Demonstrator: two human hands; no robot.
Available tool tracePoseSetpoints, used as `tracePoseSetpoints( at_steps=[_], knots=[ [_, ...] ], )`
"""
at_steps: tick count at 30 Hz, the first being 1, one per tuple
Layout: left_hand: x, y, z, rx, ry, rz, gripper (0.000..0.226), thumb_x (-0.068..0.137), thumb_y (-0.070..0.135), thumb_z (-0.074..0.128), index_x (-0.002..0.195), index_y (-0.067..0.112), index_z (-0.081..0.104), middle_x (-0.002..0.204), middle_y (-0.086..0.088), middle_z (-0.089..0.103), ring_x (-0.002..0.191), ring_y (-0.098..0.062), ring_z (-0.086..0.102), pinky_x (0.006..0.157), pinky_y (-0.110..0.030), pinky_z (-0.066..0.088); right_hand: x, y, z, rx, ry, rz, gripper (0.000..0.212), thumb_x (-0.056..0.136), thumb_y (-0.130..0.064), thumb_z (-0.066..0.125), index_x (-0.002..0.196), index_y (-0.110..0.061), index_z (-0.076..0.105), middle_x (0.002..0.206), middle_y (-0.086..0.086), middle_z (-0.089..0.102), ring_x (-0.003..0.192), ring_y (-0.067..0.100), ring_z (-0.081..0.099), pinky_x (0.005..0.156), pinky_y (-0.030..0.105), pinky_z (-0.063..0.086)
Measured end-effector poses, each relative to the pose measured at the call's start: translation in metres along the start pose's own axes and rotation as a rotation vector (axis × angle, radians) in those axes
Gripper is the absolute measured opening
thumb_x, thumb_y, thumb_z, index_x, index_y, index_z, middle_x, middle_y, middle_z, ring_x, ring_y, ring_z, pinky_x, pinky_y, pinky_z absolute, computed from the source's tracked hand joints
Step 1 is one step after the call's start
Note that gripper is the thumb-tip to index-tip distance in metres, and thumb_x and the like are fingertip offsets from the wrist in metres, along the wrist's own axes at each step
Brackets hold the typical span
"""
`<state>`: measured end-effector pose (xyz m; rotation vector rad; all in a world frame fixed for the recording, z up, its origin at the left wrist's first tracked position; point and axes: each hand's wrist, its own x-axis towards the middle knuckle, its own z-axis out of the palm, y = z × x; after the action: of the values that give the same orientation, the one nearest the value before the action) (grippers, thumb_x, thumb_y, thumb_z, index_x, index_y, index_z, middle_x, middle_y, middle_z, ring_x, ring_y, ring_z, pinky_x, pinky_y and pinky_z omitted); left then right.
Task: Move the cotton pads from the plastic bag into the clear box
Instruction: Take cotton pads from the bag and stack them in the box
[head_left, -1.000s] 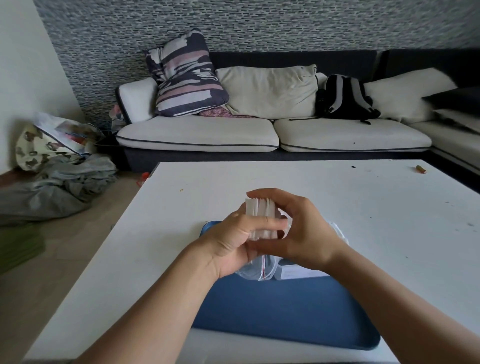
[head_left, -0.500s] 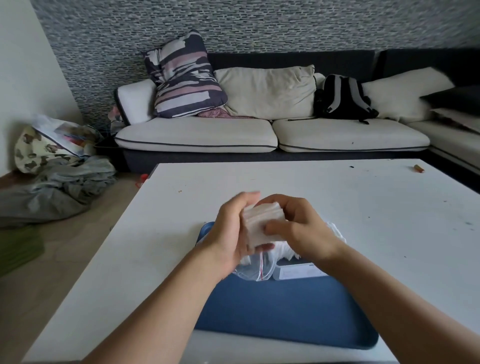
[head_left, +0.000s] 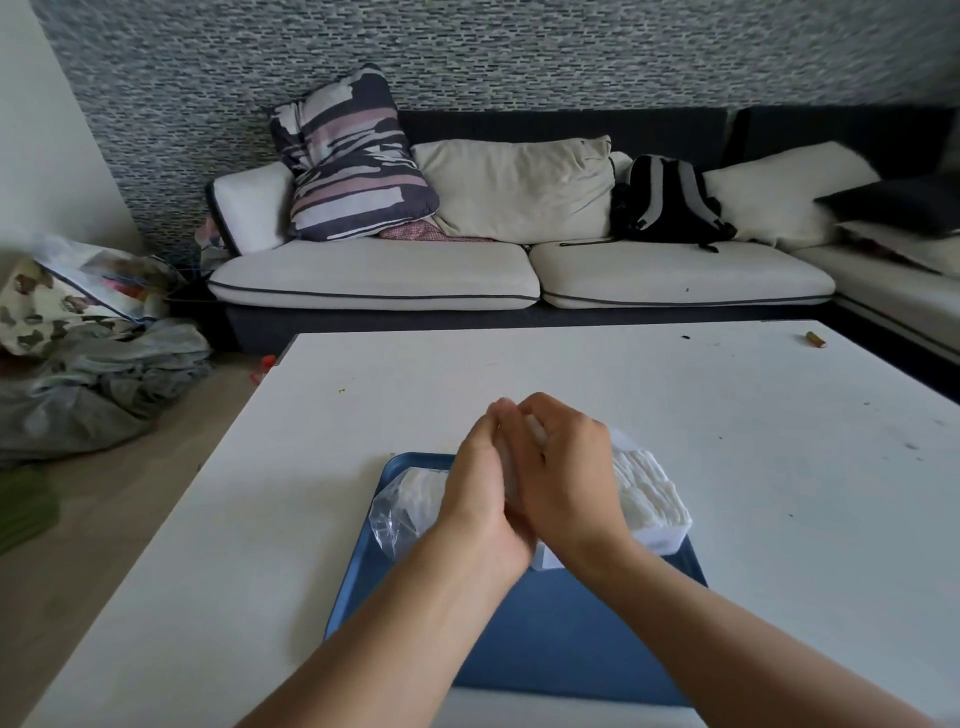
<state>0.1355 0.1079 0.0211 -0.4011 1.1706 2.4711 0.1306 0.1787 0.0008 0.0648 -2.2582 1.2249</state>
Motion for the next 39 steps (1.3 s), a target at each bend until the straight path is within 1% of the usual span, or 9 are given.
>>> tracePoseSetpoints(
  at_steps=[5,10,14,18,22,25,28,32,39],
  knots=[
    [0.006,-0.005,0.004,-0.038,-0.008,-0.04,0.034,0.104,0.04,0.046,0.091,0.015,0.065,0.078,-0.003,0.069,0.089,-0.017,0.065,0.081,-0.029,0.05,0.002,0.0,-0.003,-0.031,-0.03,0.071,0.057,0.102,-0.05,0.04,0.055,-0.019,0.035,0.048,-0.005,0.04,0.05,0.016,0.038,0.052,0.034,0.033],
    [0.02,-0.006,0.006,0.078,0.02,-0.044,0.037,0.1,0.045,0.053,0.086,0.012,0.061,0.064,-0.001,0.07,0.061,-0.011,0.069,0.052,-0.021,0.054,0.014,0.012,-0.021,0.047,-0.342,0.158,0.08,0.079,-0.081,0.037,0.08,-0.005,0.061,0.076,0.008,0.067,0.075,0.023,0.062,0.074,0.041,0.053],
    [0.023,0.01,-0.002,0.148,0.033,-0.118,0.031,0.099,0.033,0.061,0.105,0.003,0.066,0.08,-0.016,0.075,0.062,-0.025,0.072,0.057,-0.036,0.063,0.029,0.037,-0.051,0.134,-0.687,0.122,0.044,0.077,-0.042,0.081,0.092,-0.004,0.065,0.077,0.006,0.063,0.07,0.012,0.055,0.064,0.036,0.048],
    [0.024,0.006,0.004,0.306,0.012,-0.101,0.045,0.099,0.047,0.055,0.111,0.005,0.067,0.097,-0.015,0.074,0.077,-0.025,0.073,0.071,-0.038,0.064,0.03,0.047,-0.054,0.08,-0.541,0.188,0.032,0.077,-0.027,0.082,0.088,0.0,0.07,0.087,0.028,0.069,0.069,0.02,0.058,0.066,0.045,0.052],
    [0.033,-0.001,0.0,1.025,0.069,0.389,0.049,0.097,0.06,0.047,0.113,0.017,0.064,0.12,-0.003,0.065,0.105,-0.021,0.063,0.095,-0.04,0.054,0.048,0.056,-0.071,0.136,-0.244,0.528,0.02,0.078,-0.016,0.081,0.087,0.001,0.075,0.079,0.018,0.071,0.068,0.021,0.066,0.066,0.036,0.058],
    [0.04,-0.005,-0.013,1.534,-0.073,0.741,0.043,0.093,0.054,0.059,0.117,0.02,0.066,0.122,0.004,0.065,0.111,-0.016,0.06,0.095,-0.035,0.049,0.05,0.07,-0.078,-0.231,-0.315,0.72,0.032,0.074,-0.031,0.082,0.078,0.0,0.073,0.061,0.01,0.062,0.052,0.021,0.054,0.051,0.027,0.044],
    [0.041,-0.016,-0.021,1.838,-0.226,0.7,0.04,0.09,0.049,0.065,0.119,0.022,0.066,0.118,0.004,0.068,0.105,-0.018,0.065,0.088,-0.036,0.053,0.043,0.076,-0.069,-0.427,-0.518,0.747,0.035,0.072,-0.038,0.081,0.066,-0.007,0.066,0.047,0.004,0.052,0.042,0.018,0.042,0.046,0.022,0.033],
    [0.042,-0.031,-0.029,2.053,-0.389,0.613,0.043,0.091,0.046,0.064,0.129,0.027,0.062,0.123,0.005,0.068,0.116,-0.021,0.061,0.095,-0.034,0.05,0.04,0.084,-0.053,-0.611,-0.503,0.645,0.034,0.068,-0.035,0.081,0.063,-0.012,0.056,0.046,-0.002,0.055,0.045,0.014,0.049,0.049,0.022,0.039],
    [0.05,-0.041,-0.039,2.321,-0.285,0.57,0.01,0.094,0.027,0.062,0.09,0.02,0.066,0.091,-0.001,0.068,0.11,-0.024,0.058,0.122,-0.043,0.012,0.034,0.097,-0.035,-0.78,-0.69,0.645,0.03,0.071,-0.04,0.081,0.064,-0.018,0.061,0.062,-0.005,0.064,0.063,0.012,0.064,0.067,0.025,0.054]
  ],
)
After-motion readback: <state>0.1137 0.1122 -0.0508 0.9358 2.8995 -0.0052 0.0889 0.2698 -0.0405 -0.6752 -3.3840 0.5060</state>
